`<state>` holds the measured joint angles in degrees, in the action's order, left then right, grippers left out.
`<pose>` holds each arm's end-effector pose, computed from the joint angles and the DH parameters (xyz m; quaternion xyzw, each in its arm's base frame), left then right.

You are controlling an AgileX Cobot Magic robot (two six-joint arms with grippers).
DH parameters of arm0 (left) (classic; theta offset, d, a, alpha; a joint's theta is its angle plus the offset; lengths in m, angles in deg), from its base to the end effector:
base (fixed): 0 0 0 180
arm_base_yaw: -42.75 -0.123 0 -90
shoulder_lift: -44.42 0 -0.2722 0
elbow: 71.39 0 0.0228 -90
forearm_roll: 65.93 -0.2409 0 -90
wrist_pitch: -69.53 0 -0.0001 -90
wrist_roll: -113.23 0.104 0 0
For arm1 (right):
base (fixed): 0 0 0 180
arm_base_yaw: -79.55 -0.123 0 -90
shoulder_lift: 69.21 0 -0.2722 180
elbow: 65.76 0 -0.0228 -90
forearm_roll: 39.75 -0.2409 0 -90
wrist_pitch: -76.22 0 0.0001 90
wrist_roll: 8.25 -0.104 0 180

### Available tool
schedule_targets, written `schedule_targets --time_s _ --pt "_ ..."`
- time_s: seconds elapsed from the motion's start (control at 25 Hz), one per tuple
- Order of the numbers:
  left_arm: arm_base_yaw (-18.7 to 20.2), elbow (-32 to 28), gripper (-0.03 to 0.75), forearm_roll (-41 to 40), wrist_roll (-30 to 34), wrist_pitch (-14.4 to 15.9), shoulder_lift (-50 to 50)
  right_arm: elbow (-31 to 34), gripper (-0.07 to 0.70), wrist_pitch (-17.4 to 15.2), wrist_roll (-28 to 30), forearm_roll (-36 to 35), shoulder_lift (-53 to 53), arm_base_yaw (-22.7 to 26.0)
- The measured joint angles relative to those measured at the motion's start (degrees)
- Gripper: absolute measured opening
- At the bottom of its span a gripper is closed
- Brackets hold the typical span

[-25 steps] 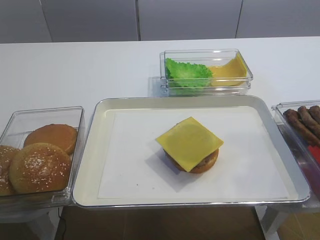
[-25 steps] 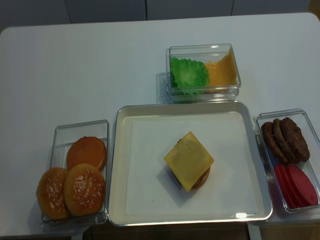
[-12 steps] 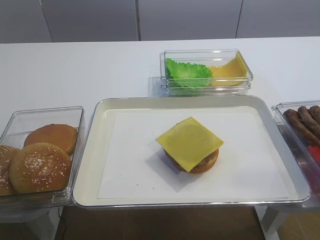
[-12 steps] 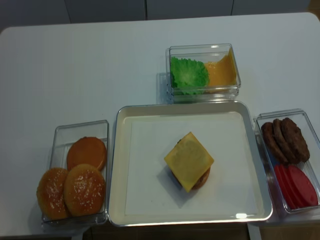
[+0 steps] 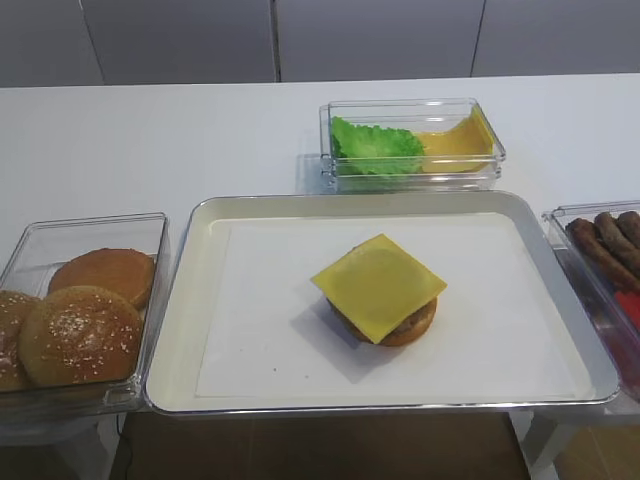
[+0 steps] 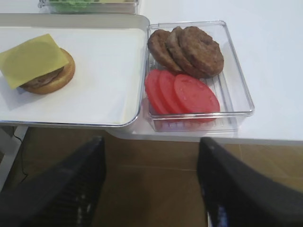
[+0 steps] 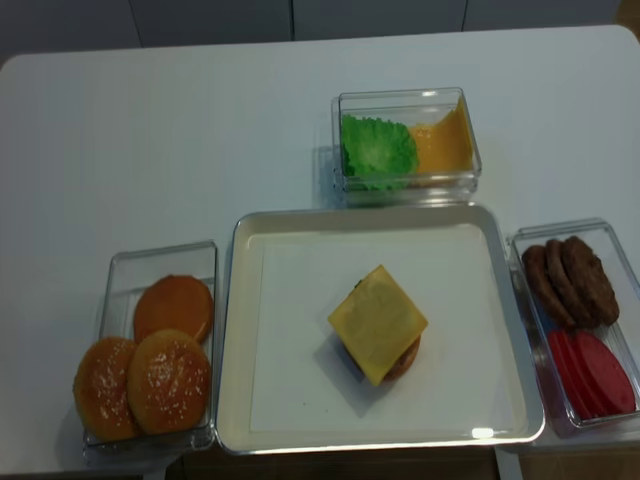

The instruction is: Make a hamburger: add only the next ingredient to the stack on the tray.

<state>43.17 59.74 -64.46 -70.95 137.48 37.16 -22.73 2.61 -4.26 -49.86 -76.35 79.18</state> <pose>0.0033 -0.0025 0.2523 -0.0277 0.8828 -0.0316 0.4679 -0.0144 0.0174 0.2719 -0.0513 0.8773 0.0714 0.4718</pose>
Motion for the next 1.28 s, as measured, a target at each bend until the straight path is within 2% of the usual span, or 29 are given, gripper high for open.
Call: schedule_targets --time_s 0.16,0.4,0.56,0.76,1.28 --pt "0.00 0.00 0.422 0.00 0.00 0.00 0.00 2.46 0.460 0.35 0.38 1.18 0.12 0.00" --pt "0.00 0.00 0.422 0.00 0.00 0.00 0.00 4.71 0.460 5.77 0.38 2.31 0.12 0.00" --pt "0.00 0.00 0.422 0.00 0.00 0.00 0.00 6.42 0.460 6.99 -1.36 3.55 0.12 0.00" --pt "0.00 0.00 0.422 0.00 0.00 0.00 0.00 6.53 0.460 7.37 -3.98 5.22 0.12 0.00" --pt "0.00 0.00 0.422 0.00 0.00 0.00 0.00 6.53 0.460 7.37 -3.61 4.26 0.12 0.00"
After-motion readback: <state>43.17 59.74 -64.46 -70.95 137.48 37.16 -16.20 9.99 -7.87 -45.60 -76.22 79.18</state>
